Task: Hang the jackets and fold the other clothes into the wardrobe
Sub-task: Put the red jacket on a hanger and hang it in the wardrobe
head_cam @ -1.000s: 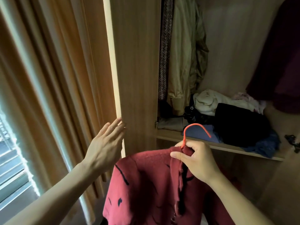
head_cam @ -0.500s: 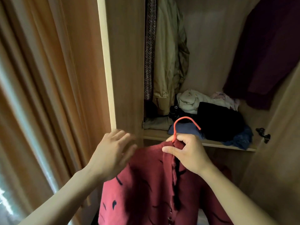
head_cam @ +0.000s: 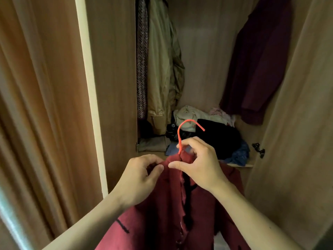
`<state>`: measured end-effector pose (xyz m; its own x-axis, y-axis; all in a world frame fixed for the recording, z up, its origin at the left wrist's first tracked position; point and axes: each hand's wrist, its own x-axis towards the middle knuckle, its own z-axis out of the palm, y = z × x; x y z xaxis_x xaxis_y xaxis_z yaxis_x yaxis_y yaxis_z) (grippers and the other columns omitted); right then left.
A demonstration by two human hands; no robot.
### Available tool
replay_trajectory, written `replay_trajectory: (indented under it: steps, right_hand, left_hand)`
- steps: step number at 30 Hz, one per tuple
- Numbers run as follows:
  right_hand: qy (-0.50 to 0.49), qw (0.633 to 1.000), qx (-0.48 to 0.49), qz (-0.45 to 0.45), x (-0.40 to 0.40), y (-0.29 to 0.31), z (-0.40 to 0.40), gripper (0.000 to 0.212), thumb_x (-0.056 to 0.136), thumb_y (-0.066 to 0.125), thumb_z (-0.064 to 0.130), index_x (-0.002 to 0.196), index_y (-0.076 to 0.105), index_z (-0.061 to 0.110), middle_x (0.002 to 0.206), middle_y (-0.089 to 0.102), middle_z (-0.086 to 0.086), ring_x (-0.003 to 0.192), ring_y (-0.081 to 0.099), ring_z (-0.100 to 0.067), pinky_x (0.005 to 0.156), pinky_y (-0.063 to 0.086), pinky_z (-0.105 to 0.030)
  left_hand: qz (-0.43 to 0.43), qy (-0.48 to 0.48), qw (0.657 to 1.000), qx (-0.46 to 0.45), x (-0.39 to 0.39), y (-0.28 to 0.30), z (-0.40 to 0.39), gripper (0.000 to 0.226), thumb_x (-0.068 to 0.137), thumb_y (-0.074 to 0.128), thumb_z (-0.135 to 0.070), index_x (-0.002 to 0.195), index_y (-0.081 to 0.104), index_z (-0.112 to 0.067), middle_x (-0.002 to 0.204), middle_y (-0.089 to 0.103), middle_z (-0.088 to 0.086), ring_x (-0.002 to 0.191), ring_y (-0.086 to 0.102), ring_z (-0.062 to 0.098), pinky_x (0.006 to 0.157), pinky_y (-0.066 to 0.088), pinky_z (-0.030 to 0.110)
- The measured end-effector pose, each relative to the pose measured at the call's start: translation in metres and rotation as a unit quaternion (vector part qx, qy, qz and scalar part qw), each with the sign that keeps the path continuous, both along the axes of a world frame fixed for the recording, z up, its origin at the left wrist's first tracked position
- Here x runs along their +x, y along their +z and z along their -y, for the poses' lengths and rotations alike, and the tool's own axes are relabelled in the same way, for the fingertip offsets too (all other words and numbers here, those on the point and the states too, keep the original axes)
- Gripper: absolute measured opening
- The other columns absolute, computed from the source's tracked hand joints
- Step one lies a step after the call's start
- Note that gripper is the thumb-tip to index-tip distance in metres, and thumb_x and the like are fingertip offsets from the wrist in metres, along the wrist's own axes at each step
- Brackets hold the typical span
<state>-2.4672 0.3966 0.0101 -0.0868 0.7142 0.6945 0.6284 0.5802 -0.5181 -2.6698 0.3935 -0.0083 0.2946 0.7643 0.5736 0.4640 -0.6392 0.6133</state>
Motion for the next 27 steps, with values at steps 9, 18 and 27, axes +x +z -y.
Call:
replay_trajectory:
  steps: [9,18,27]
  right_hand:
    - [-0.219,0.962,0.048,0.153,-0.005,-0.011,0.002,0.044,0.080,0.056,0.069,0.102,0.063,0.032,0.097,0.059,0.018,0.103,0.048,-0.010,0.082,0.029,-0.029]
    - [-0.119,0.977,-0.002,0.178,0.024,0.004,0.001,0.032,0.096,0.043,0.027,0.120,0.065,0.027,0.113,0.062,0.018,0.110,0.053,-0.005,0.101,0.035,-0.035]
    - [-0.094,0.986,0.107,0.089,0.058,0.015,-0.030,0.025,0.086,0.070,-0.001,0.107,0.074,0.012,0.103,0.064,0.004,0.098,0.061,-0.002,0.091,0.043,-0.012]
  left_hand:
    - [0.117,0.003,0.991,-0.072,0.020,-0.003,-0.010,0.017,0.093,0.061,-0.022,0.081,0.073,-0.025,0.069,0.071,-0.007,0.062,0.061,0.009,0.062,0.050,0.032]
    - [0.125,0.013,0.990,-0.063,0.031,-0.004,-0.018,0.022,0.093,0.064,-0.011,0.077,0.073,-0.024,0.060,0.064,-0.018,0.055,0.055,0.000,0.056,0.039,0.014]
    - [0.118,0.030,0.992,-0.015,0.042,0.013,-0.039,0.018,0.091,0.067,-0.013,0.082,0.075,-0.026,0.078,0.073,-0.017,0.077,0.069,0.003,0.072,0.053,0.022]
